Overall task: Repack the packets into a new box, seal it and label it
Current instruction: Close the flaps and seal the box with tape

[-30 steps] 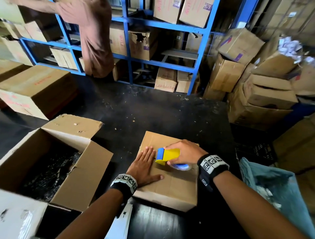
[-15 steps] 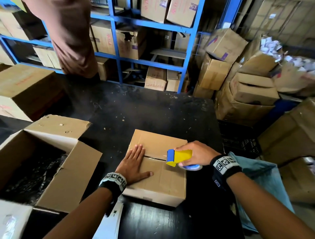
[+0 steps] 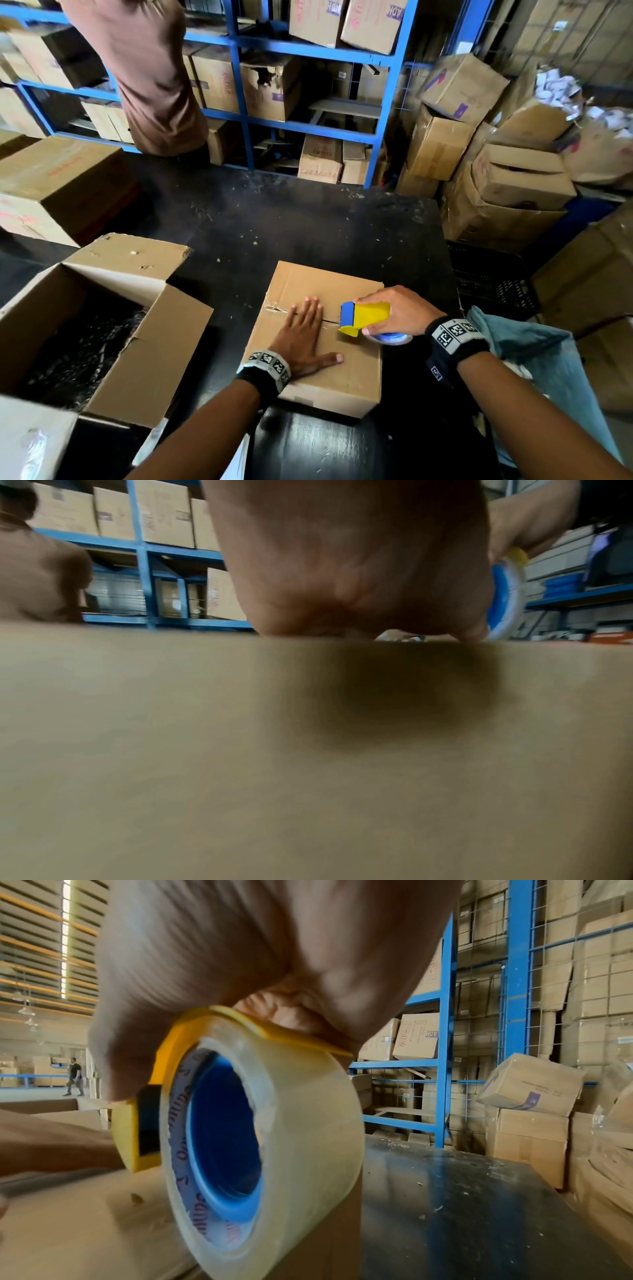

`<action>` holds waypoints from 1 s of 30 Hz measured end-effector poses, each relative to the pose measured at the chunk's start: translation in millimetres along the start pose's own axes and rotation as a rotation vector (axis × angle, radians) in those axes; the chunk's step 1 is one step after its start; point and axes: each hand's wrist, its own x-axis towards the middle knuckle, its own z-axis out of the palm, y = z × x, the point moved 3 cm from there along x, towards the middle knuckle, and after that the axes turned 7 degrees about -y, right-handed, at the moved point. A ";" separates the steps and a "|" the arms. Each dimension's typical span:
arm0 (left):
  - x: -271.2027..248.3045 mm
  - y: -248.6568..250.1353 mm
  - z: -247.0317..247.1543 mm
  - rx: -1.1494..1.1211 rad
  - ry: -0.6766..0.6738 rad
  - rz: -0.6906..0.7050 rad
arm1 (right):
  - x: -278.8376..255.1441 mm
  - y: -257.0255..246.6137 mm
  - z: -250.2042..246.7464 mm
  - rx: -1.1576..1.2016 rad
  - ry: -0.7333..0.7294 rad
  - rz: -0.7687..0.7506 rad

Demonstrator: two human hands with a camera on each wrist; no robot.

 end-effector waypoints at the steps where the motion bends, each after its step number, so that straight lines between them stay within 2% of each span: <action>1: 4.4 10.5 0.9 -0.004 0.002 0.012 | 0.5 -0.4 0.1 0.002 0.010 0.000; 5: 17.2 35.2 7.1 -0.023 0.043 0.030 | 2.3 1.5 1.5 -0.008 0.030 -0.005; 16: 18.9 33.3 16.3 0.039 0.096 0.005 | -2.2 0.5 -9.2 -0.116 -0.007 -0.053; 25: 19.7 33.4 16.7 0.044 0.083 0.000 | -59.9 73.1 -28.6 -0.015 0.049 -0.032; 30: 19.5 33.3 16.7 0.043 0.084 -0.003 | -78.1 97.3 -20.0 -0.002 0.053 0.000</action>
